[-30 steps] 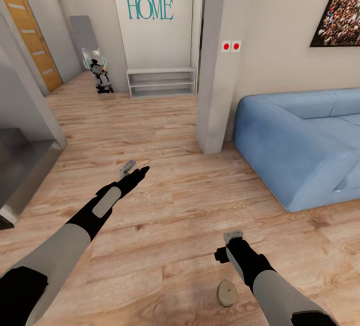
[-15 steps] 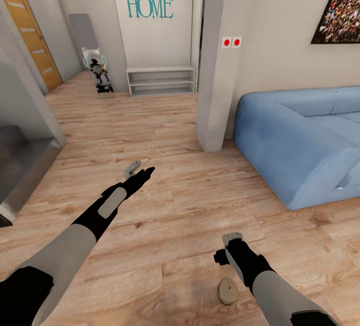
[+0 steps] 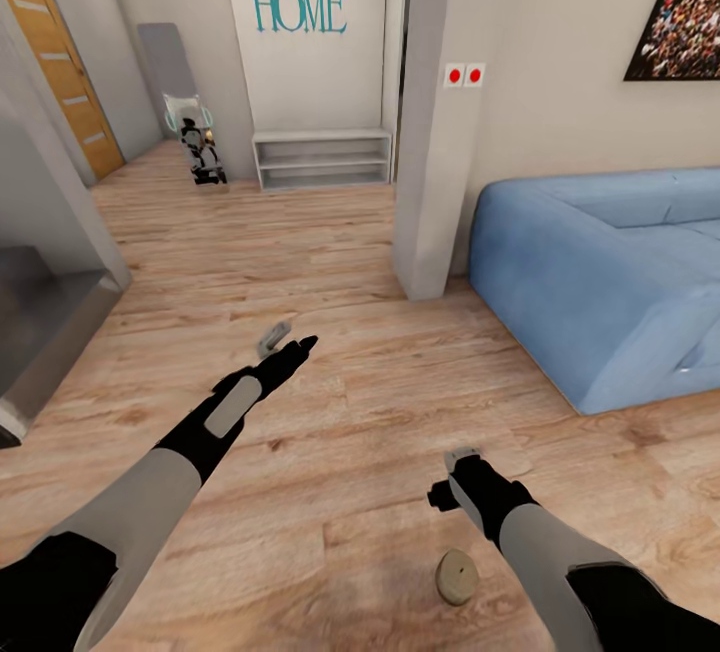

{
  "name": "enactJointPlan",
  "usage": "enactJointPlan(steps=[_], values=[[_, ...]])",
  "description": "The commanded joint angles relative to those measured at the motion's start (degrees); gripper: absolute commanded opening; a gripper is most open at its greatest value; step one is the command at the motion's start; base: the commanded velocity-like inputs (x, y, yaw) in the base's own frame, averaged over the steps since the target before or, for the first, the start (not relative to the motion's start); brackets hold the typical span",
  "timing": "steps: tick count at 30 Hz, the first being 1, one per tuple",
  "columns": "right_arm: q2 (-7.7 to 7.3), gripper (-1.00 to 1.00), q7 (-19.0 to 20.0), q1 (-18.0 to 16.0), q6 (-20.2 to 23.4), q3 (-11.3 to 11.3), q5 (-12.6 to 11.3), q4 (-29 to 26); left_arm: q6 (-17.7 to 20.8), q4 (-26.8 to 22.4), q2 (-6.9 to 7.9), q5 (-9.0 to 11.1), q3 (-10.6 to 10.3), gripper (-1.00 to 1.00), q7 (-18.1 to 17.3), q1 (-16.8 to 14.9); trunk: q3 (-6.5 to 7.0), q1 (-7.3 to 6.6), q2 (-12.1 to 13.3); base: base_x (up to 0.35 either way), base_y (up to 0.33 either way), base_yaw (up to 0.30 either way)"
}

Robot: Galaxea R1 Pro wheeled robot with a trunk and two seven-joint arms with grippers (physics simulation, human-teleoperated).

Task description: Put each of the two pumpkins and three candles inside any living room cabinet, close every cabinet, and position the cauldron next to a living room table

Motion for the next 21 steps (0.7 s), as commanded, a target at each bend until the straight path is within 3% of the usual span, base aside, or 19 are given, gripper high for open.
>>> enactJointPlan(steps=[1, 15, 21], values=[[0.01, 1.00, 0.00, -0.33, -0.52, 0.00, 0.02, 0.76, 0.00, 0.32, -0.08, 0.00, 0.00, 1.00, 0.00, 0.00, -0.18, 0.22, -0.42, 0.000, 0.000, 0.000], [0.21, 1.00, 0.06, -0.77, -6.36, 0.18, 0.12, 1.56, 0.00, 1.08, -0.80, 0.00, 0.00, 1.00, 0.00, 0.07, -2.70, 3.30, -6.03, 0.000, 0.000, 0.000], [0.33, 1.00, 0.06, -0.77, -6.95, 0.24, 0.21, 1.37, 0.00, 1.08, -0.82, 0.00, 0.00, 1.00, 0.00, 0.08, -3.77, 4.62, -8.44, 0.000, 0.000, 0.000]])
